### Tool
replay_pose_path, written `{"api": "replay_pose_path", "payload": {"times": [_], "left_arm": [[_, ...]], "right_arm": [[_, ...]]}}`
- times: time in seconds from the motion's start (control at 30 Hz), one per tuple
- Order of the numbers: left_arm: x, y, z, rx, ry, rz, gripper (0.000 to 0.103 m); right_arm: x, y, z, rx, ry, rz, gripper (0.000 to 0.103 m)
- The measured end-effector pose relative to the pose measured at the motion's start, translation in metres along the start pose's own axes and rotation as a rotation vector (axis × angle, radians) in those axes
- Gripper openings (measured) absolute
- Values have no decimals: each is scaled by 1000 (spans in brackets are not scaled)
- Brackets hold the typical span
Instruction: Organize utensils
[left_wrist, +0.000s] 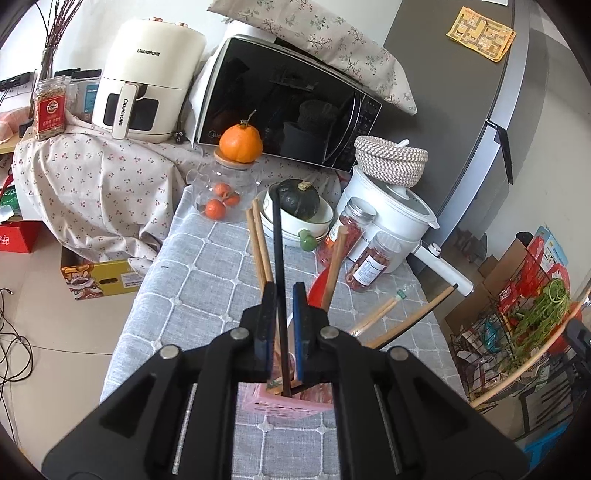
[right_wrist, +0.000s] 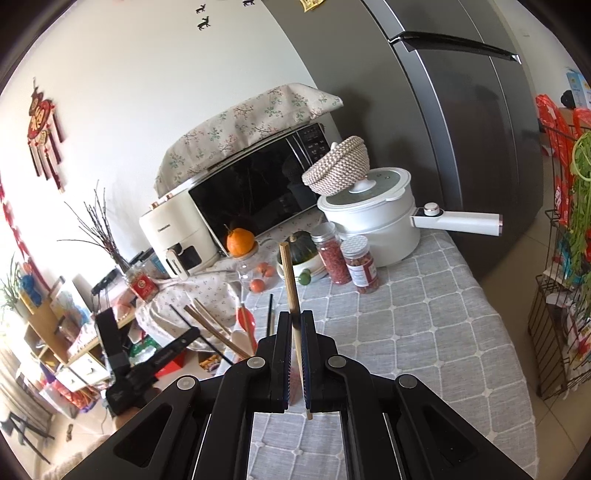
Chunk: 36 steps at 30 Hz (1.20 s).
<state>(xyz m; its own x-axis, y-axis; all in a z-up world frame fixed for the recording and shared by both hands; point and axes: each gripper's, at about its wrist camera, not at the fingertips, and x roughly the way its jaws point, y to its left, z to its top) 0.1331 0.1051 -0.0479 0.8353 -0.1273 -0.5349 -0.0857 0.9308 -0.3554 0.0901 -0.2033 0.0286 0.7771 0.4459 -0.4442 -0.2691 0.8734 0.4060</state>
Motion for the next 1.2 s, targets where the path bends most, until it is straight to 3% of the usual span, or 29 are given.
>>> {"api": "replay_pose_path", "payload": {"times": [0.1,0.3,0.53,0.7,0.83,0.9,0.97,1.03,1.2], "left_arm": [[3,2,-1,-5,4,9,34],[-6,0,0,24,10,15,58],[-22,10,-1,41,19,36,70],[-29,22,-6,39,71,53,72],[-30,30,-12,64,131,74,72],[-32,33,-17,79,170,84,72],[-31,35,-22,89,216,86,73],[-30,36,-27,95,256,86,73],[-29,37,-35,106,334,67,76]], "right_arm": [[3,4,1,8,-5,22,5],[9,13,1,25,-14,50,5],[18,29,2,31,-38,93,4],[31,42,2,23,-29,103,3],[43,42,0,-4,27,12,4],[56,28,-1,15,110,-55,5],[67,4,-3,66,187,-128,12],[80,-28,-6,144,250,-206,27],[114,-99,-8,244,344,-380,38]]}}
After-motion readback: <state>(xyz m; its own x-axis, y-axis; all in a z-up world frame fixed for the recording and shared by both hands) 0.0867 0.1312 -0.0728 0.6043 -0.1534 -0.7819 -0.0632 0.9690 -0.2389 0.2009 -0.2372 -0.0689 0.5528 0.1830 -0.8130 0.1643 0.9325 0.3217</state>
